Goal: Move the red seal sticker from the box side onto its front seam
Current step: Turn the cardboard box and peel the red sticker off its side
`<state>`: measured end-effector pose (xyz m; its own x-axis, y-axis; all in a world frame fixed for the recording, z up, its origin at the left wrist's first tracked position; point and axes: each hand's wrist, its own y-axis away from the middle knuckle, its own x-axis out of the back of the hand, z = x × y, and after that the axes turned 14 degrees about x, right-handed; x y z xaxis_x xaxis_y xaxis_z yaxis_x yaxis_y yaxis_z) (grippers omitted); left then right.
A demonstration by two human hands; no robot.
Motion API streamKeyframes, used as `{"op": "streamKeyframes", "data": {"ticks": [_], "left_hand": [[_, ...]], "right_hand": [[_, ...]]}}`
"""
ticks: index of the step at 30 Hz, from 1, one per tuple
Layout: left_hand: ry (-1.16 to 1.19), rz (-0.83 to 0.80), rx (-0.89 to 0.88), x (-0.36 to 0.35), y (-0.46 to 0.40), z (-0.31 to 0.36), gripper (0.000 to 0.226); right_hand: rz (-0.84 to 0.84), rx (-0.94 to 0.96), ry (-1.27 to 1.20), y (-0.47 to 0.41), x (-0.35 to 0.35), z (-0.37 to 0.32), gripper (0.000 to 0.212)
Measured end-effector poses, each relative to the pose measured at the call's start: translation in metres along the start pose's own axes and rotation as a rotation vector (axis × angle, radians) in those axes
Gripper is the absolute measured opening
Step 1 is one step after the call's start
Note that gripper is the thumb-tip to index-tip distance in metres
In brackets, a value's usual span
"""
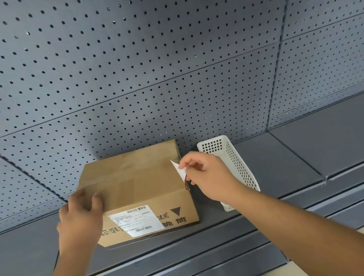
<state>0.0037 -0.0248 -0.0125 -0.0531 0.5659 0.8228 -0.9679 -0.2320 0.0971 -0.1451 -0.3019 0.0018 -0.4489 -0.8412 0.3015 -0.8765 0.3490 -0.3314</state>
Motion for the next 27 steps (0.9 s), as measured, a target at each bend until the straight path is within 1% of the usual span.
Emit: {"op": "streamKeyframes", "data": {"ticks": [3,7,10,13,17,20,22,27], "left_hand": [[-0.007,0.003,-0.001,-0.001,-0.001,-0.001,0.07],[0.003,0.011,-0.001,-0.002,-0.003,-0.002,0.063],[0.009,0.011,-0.01,-0.005,-0.005,-0.003,0.057],[0.003,0.013,-0.015,-0.006,-0.007,-0.004,0.056],[-0.003,0.019,-0.016,-0.007,-0.007,-0.004,0.056],[-0.012,0.029,-0.011,-0.006,-0.007,-0.003,0.058],[-0.016,0.031,-0.007,-0.006,-0.006,-0.002,0.058],[-0.009,0.024,-0.012,-0.006,-0.006,-0.001,0.056]], "right_hand": [[0.01,-0.024,0.028,0.002,0.006,0.004,0.031],[0.074,-0.042,0.0,0.008,0.008,0.006,0.016],[0.143,-0.051,-0.011,0.014,0.005,0.011,0.012],[0.224,-0.092,-0.063,0.018,0.004,0.021,0.014],[0.31,-0.217,-0.193,0.02,0.005,0.03,0.017],[0.333,-0.301,-0.314,0.02,0.007,0.034,0.027],[0.337,-0.328,-0.339,0.021,0.008,0.037,0.03],[0.354,-0.37,-0.373,0.02,0.008,0.043,0.019]]}}
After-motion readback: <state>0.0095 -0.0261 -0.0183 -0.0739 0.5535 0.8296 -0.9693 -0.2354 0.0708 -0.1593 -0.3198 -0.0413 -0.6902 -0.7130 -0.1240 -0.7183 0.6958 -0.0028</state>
